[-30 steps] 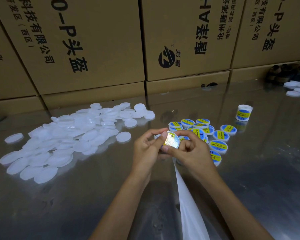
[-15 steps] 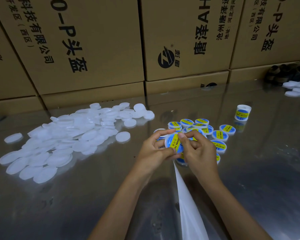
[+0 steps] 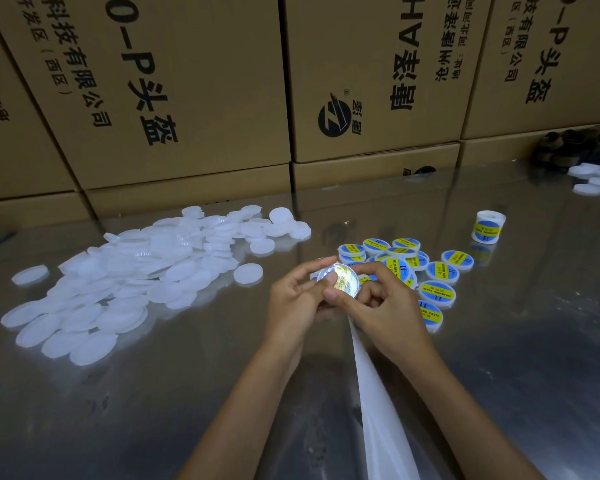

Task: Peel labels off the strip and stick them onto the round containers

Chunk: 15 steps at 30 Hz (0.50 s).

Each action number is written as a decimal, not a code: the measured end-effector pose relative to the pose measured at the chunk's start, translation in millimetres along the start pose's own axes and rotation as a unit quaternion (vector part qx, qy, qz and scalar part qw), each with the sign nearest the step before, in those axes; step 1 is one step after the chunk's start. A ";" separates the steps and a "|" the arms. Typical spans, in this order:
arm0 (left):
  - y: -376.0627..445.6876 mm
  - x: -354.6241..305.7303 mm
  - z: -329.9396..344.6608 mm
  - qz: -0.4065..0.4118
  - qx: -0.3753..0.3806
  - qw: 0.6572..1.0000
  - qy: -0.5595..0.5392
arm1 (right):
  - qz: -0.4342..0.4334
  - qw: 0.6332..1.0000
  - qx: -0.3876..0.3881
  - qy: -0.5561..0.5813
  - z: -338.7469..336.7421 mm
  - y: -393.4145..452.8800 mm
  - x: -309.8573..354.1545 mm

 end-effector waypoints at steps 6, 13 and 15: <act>0.4 -2.6 1.8 -0.016 -0.015 1.000 0.000 | -0.024 0.997 -0.011 -0.073 -2.0 0.4 -2.4; 2.6 -4.2 -0.5 -0.032 0.023 0.999 0.019 | -0.052 0.991 -0.026 -0.120 -1.3 -1.5 -4.2; 4.1 -4.4 -0.5 -0.040 0.032 0.998 0.021 | -0.047 0.990 -0.035 -0.127 -1.2 -1.2 -5.5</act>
Point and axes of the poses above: each hand's wrist, its own y-axis towards the middle knuckle, its own z-axis out of the palm, x = y × z, the point moved 1 cm from there along y, towards the middle knuckle, and after that the axes turned 15 degrees about -y, right-handed, at the moved point
